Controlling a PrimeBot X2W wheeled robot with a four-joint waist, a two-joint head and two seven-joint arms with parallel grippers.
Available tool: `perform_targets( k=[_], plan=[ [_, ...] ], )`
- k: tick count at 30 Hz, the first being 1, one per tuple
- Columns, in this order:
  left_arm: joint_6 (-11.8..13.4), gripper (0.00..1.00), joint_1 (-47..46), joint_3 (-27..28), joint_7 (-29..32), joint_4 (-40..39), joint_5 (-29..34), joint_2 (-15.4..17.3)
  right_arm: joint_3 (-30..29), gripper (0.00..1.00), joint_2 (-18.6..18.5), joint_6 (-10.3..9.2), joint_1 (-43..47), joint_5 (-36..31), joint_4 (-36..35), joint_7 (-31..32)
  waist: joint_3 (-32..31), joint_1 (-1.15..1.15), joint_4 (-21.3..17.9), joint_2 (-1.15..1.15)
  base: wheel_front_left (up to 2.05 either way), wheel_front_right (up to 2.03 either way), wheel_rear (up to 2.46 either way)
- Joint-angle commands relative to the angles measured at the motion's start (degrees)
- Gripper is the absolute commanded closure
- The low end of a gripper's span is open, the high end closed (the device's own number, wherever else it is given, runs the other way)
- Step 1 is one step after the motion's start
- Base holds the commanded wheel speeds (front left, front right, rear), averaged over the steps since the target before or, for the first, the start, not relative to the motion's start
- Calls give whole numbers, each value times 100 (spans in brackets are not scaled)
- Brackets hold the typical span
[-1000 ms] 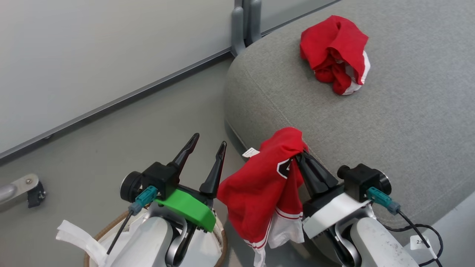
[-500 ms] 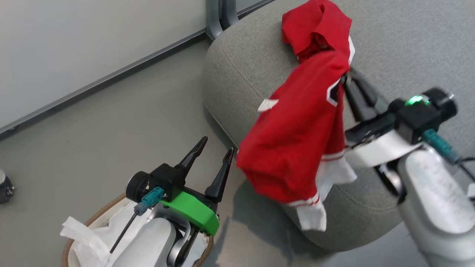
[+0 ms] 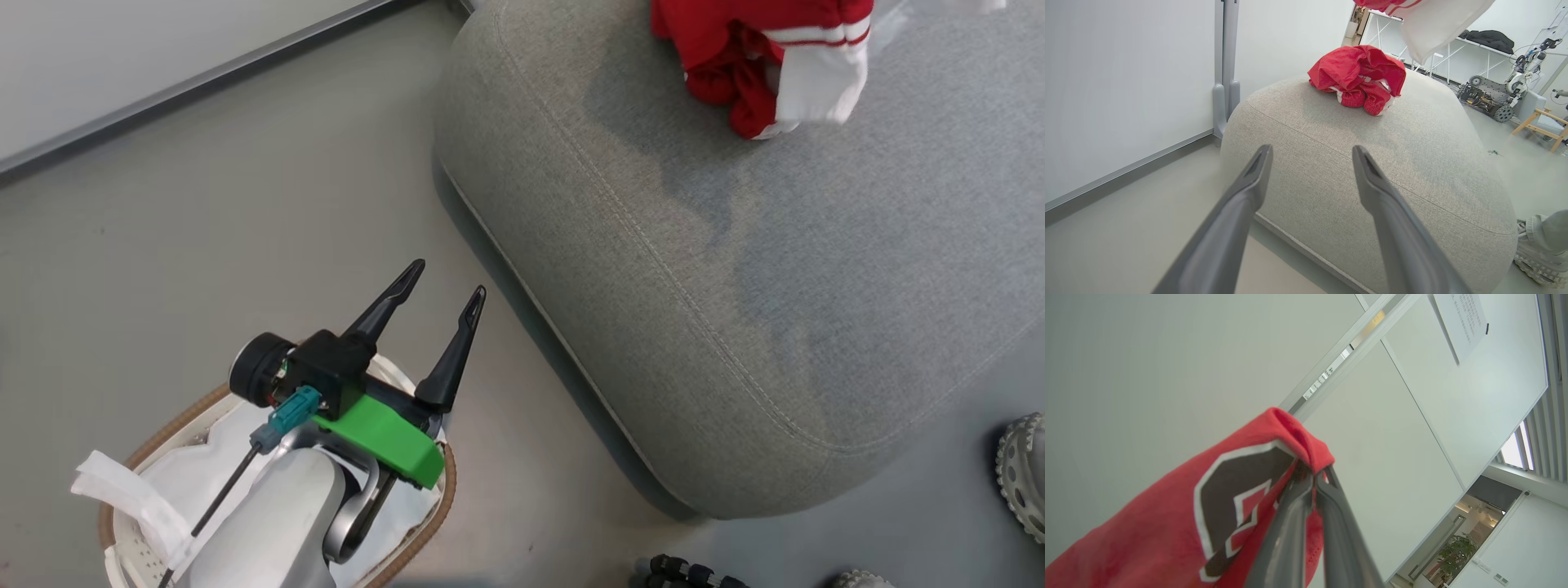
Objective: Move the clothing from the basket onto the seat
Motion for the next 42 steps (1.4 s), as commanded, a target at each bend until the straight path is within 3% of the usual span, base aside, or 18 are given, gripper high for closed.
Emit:
perform_targets(
  k=[1, 7, 14, 25, 33, 34, 35, 36, 42],
  plan=[
    [-19, 0, -119, -17, -1, -22, -43, 81, -116, 100, -8, -8, -132, -23, 142, -5, 289, 0, 194, 0, 0, 0, 0],
    [-19, 0, -385, -146, -1, -126, -97, 229, -439, 100, -199, -8, -415, -238, 754, 21, 705, 0, 431, 0, 0, 0, 0],
    [-19, 0, -713, -373, -1, -176, -120, 380, -1394, 100, -27, -9, 365, -581, 1599, -156, 1232, 0, 729, 0, 0, 0, 0],
    [-19, 0, -964, -540, -1, -223, -186, 626, -3378, 100, 937, -8, 1973, -1410, 2565, -305, 1823, 0, 1068, 0, 0, 0, 0],
    [-19, 0, -1018, -567, -1, -219, -190, 529, -4625, 98, 1653, -8, 2831, -1854, 2437, -307, 1767, 0, 1062, 0, 0, 0, 0],
    [-19, 0, -1011, -557, -1, -214, -184, 512, -4692, 84, 1728, -8, 2925, -1879, 2376, -307, 1726, 0, 1053, 0, 0, 0, 0],
    [-19, 0, -997, -543, -1, -209, -181, 485, -4775, 46, 1802, -8, 3034, -1901, 2267, -307, 1677, 0, 1044, 0, 0, 0, 0],
    [-19, 0, -992, -531, -1, -208, -179, 467, -4842, 3, 1870, -8, 3099, -1914, 2194, -307, 1630, 0, 1039, 0, 0, 0, 0],
    [-19, 0, -787, -400, -1, -143, -151, 284, -5093, 0, 2110, -8, 3653, -1851, 1740, -302, 1207, 0, 1026, 0, 0, 0, 0]
  ],
)
